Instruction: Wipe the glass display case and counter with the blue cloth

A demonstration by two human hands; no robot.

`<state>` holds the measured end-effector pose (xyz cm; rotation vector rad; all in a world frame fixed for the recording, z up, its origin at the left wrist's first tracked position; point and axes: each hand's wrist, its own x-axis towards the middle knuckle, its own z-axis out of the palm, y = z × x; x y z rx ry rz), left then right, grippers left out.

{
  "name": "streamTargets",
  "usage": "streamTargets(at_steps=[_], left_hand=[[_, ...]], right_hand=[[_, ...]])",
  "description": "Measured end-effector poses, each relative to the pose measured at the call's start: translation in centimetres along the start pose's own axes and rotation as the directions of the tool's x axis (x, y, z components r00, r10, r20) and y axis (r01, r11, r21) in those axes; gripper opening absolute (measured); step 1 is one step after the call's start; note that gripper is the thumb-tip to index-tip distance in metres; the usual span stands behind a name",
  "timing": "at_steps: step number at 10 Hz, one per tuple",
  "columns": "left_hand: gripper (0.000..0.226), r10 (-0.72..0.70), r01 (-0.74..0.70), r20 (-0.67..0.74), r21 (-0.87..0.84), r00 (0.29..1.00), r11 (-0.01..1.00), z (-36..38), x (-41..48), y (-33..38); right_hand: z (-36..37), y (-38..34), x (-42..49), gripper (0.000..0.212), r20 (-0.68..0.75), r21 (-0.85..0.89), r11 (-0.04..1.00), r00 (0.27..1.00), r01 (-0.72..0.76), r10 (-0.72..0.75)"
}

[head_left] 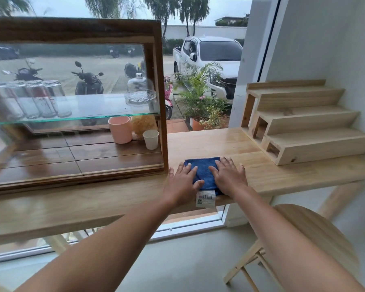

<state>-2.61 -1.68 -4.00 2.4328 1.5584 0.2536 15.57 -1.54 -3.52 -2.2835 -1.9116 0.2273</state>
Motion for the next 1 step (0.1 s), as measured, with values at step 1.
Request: streamTargets(at_steps=[1], left_hand=[[0.060, 0.079, -0.077, -0.150, 0.017, 0.986, 0.997, -0.06, -3.57, -2.69]], right_hand=[[0.70, -3.32, -3.28, 0.050, -0.216, 0.071, 0.994, 0.974, 0.080, -0.063]])
